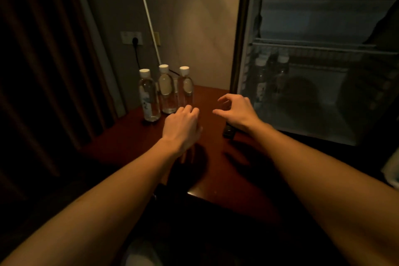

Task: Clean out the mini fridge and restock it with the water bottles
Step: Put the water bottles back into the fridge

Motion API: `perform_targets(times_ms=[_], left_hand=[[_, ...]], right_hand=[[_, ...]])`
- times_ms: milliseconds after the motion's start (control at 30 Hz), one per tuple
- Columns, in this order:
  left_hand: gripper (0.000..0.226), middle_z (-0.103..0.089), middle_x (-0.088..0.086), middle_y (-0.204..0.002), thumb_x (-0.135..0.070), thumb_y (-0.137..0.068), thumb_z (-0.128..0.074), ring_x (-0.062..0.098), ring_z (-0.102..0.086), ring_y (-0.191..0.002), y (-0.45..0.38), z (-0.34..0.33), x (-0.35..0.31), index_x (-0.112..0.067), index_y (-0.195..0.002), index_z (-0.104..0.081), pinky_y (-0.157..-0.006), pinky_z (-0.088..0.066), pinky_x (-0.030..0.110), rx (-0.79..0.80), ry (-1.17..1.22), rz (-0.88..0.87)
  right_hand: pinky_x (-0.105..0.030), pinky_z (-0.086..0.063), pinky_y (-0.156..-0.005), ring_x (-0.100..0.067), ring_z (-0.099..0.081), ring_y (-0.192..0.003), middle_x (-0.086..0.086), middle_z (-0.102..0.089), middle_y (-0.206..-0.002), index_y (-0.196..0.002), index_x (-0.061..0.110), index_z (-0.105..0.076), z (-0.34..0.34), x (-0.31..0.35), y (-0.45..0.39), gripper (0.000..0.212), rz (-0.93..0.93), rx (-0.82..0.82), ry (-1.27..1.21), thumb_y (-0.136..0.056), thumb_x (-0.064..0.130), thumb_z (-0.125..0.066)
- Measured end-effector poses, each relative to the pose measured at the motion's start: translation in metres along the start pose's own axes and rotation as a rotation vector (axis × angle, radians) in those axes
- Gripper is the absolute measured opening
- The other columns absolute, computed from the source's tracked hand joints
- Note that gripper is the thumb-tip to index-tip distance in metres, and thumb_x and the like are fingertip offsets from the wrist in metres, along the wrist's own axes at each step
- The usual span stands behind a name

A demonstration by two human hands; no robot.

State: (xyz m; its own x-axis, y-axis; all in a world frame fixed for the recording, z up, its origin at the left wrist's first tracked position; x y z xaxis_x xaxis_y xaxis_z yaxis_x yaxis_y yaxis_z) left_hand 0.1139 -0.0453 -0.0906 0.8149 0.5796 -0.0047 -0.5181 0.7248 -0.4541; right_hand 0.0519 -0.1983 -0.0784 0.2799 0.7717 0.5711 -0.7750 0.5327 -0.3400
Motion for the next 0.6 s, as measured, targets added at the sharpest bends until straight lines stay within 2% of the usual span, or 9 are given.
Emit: perform_targets(times_ms=[200,333,467,533,600], left_hand=[[0.030,-0.057,0.001,-0.113,-0.041,-0.091,-0.052,0.023,-0.058,-0.105,0.003,-0.010,0.081,-0.020,-0.113,-0.056,-0.075,-0.052,0.037,-0.045,0.092,0.197],[0.034,-0.057,0.002,-0.113,-0.043,-0.087,-0.058,0.026,-0.059,-0.105,-0.004,-0.017,0.138,-0.020,-0.112,-0.056,-0.076,-0.052,0.039,-0.082,0.166,0.363],[0.061,-0.049,0.005,-0.127,-0.043,-0.081,-0.069,0.029,-0.054,-0.116,-0.018,-0.024,0.175,-0.021,-0.131,-0.043,-0.085,-0.049,0.042,-0.139,0.303,0.503],[0.082,-0.041,0.008,-0.140,-0.045,-0.079,-0.072,0.031,-0.048,-0.125,-0.029,-0.035,0.189,-0.018,-0.144,-0.030,-0.094,-0.046,0.045,-0.120,0.372,0.566],[0.095,-0.037,0.009,-0.146,-0.043,-0.076,-0.077,0.030,-0.043,-0.132,-0.044,-0.048,0.199,-0.020,-0.150,-0.023,-0.103,-0.041,0.044,-0.098,0.505,0.577]], right_hand=[[-0.038,-0.049,-0.097,-0.021,-0.059,-0.113,-0.004,-0.065,-0.121,-0.129,0.022,-0.055,-0.046,0.033,-0.032,0.064,0.014,0.038,0.020,-0.074,0.043,-0.078],[-0.038,-0.044,-0.101,-0.025,-0.051,-0.124,-0.008,-0.056,-0.134,-0.139,0.018,-0.043,-0.066,0.047,-0.060,0.080,-0.003,-0.014,-0.034,-0.072,0.039,-0.081],[-0.041,-0.036,-0.107,-0.030,-0.039,-0.134,-0.012,-0.044,-0.144,-0.146,0.017,-0.028,-0.083,0.057,-0.091,0.097,-0.061,-0.063,-0.133,-0.070,0.041,-0.083],[-0.042,-0.036,-0.107,-0.030,-0.039,-0.134,-0.012,-0.044,-0.144,-0.145,0.017,-0.027,-0.093,0.058,-0.106,0.098,-0.085,-0.062,-0.159,-0.068,0.041,-0.084],[-0.041,-0.039,-0.105,-0.030,-0.043,-0.131,-0.011,-0.049,-0.139,-0.141,0.018,-0.032,-0.103,0.057,-0.117,0.093,-0.096,-0.066,-0.170,-0.068,0.038,-0.085]])
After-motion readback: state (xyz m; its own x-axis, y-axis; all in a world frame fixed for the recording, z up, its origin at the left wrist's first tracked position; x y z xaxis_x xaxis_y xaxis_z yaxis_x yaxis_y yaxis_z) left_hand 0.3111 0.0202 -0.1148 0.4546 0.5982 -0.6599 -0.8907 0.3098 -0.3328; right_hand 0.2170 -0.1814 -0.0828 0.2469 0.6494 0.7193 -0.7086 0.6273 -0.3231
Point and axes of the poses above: each hand's wrist, its own y-axis away from the middle knuckle, its own z-axis out of the back of the hand, x = y × z, the point moved 7 cm from there along -y, towards the middle knuckle
